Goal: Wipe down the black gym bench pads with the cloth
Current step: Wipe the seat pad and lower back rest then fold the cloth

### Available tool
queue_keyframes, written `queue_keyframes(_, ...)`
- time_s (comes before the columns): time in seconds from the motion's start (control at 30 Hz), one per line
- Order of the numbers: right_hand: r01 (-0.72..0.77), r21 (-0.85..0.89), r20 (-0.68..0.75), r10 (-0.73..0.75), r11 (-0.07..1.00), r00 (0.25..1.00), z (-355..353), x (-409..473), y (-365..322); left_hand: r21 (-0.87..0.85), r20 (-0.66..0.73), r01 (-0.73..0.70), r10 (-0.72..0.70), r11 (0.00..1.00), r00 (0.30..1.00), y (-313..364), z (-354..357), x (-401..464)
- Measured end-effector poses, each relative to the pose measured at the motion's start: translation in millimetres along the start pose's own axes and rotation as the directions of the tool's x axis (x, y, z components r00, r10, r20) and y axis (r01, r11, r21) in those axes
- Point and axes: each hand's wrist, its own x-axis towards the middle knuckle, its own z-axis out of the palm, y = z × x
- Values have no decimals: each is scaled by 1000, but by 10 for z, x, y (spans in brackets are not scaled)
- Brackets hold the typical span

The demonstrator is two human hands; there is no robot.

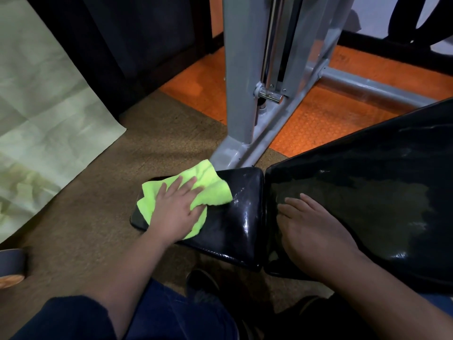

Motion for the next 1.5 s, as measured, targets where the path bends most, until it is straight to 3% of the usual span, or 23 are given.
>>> queue_keyframes(0.17, 5, -12, 39, -5, 1000, 999, -50, -5, -27, -10, -4, 123, -123, 992, 992, 94, -51, 60)
queue_keyframes(0.3, 14, -10, 36, -14, 1000, 999, -125, -13, -46, 3, 31, 6, -6, 1000, 999, -75, -18, -169)
queue_keyframes(0.43, 16, -2, 15, -16, 1000, 1000, -115, 4, -77, -20, 21, 167, -167, 986, 986, 63, -73, -87)
queue_keyframes(0.57, 15, -4, 20, -15, 1000, 1000, -77, 8, -71, -10, 21, -31, 31, 999, 999, 16, 12, -347)
queue_keyframes(0.7, 13, 22, 8, -14, 1000, 1000, -89, 9, -84, -38, 18, 93, -93, 995, 996, 54, -32, -287)
queue_keyframes(0.83, 8, 40, -2, -8, 999, 1000, -78, 6, -84, -9, 24, -32, 33, 999, 999, 36, 14, -505)
queue_keyframes(0.97, -26, 100, 5, 25, 995, 1000, -107, 271, -250, -88, 40, 103, -100, 991, 994, 88, -66, -416)
queue_keyframes(1.1, 5, 199, 6, -6, 980, 1000, 22, 421, -434, -31, 60, -5, 6, 1000, 998, 69, -34, -576)
queue_keyframes(1.23, 0, 318, 48, -16, 948, 999, 194, 502, -491, -81, 72, 134, -128, 988, 989, 85, -89, -480)
queue_keyframes(1.4, -34, 374, 62, 12, 927, 998, 273, 617, -575, -57, 27, 69, -68, 996, 997, 73, 27, -789)
queue_keyframes(1.5, -43, 376, 50, 27, 925, 998, 266, 609, -597, -132, 18, 231, -230, 964, 973, 143, -16, -647)
